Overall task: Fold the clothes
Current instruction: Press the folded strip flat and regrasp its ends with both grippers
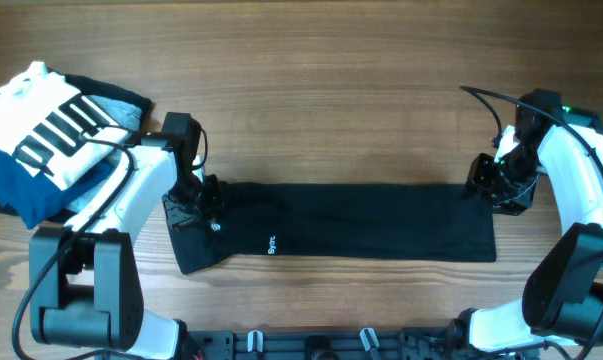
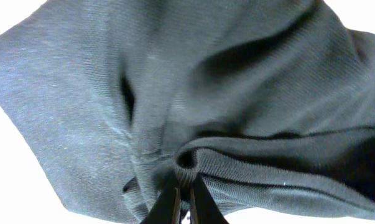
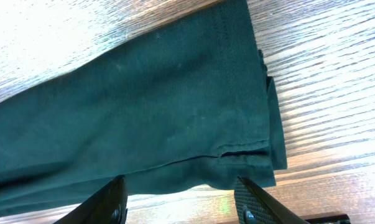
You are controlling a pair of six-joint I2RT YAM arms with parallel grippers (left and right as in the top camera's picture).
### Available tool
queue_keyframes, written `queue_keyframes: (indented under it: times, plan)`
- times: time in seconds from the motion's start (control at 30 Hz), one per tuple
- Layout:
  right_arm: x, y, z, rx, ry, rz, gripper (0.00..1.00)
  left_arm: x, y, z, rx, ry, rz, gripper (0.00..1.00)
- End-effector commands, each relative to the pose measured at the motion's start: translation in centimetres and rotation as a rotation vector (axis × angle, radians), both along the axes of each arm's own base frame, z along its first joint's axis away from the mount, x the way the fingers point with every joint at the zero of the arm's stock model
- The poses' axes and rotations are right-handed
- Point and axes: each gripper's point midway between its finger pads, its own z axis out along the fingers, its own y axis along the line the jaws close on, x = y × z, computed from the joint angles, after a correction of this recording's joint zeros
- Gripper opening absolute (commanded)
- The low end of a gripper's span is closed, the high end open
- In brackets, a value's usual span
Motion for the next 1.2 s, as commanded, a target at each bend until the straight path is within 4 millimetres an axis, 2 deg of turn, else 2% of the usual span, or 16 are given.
queue_keyframes:
  times: [0.0,0.1,0.2,0.23,0.3,0.4,0.47,0.5,0.53,0.57,0.67,0.77,0.9,0.93,0.97,1.17]
  plan:
    - [-0.2,-0.6,0.1,-0.033,0.002,-0.010,0.59,-0.2,1.5,-0.4,0.092,0.019,0.091,0.14]
    - [-0.4,-1.0,0.1,-0.059,0.015,-0.016,0.64,-0.5,1.5,-0.4,0.092,0.028,0.090,0.24]
    - [-0.3,-0.8,0.1,-0.049,0.011,-0.022,0.64,0.4,1.4,0.0,0.085,-0.002,0.087,0.25]
    - [-0.3,-0.8,0.1,-0.049,0.011,-0.023,0.63,1.0,1.3,0.5,0.082,-0.022,0.087,0.25]
    - [-0.4,-0.8,0.1,-0.049,0.014,-0.024,0.64,3.2,1.1,3.1,0.069,-0.112,0.087,0.25]
    - [-0.5,-0.8,0.1,-0.048,0.019,-0.027,0.64,5.3,0.4,6.1,0.048,-0.248,0.059,0.26]
    - [-0.8,-0.7,0.2,-0.045,0.031,-0.025,0.65,5.7,-0.3,7.0,0.037,-0.294,0.037,0.26]
    - [-1.0,-0.7,0.2,-0.043,0.037,-0.025,0.69,5.4,-0.8,7.1,0.033,-0.290,0.023,0.27]
    - [-1.2,-0.6,0.0,-0.042,0.044,-0.024,0.77,4.7,-1.4,6.9,0.019,-0.263,0.008,0.27]
    - [-1.4,-0.6,-0.3,-0.045,0.049,-0.024,0.79,3.9,-2.0,6.6,0.002,-0.232,-0.005,0.27]
    - [-1.8,-0.5,-1.3,-0.048,0.060,-0.054,0.80,1.8,-2.9,5.1,-0.005,-0.163,-0.040,0.27]
    - [-2.1,-0.4,-2.0,-0.050,0.065,-0.083,0.79,0.7,-3.0,3.4,-0.003,-0.141,-0.055,0.26]
    - [-2.5,-0.4,-2.5,-0.049,0.089,-0.098,0.74,0.0,-2.9,1.3,-0.002,-0.140,-0.055,0.28]
    - [-2.5,-0.3,-2.8,-0.045,0.102,-0.103,0.73,0.1,-2.9,0.3,-0.004,-0.151,-0.055,0.25]
    - [-2.4,-0.2,-3.0,-0.037,0.105,-0.108,0.74,0.0,-2.9,-0.2,-0.005,-0.153,-0.055,0.22]
    - [-2.9,1.2,-5.0,0.040,0.132,-0.122,0.73,-1.5,-3.1,-2.6,-0.024,-0.077,-0.053,0.23]
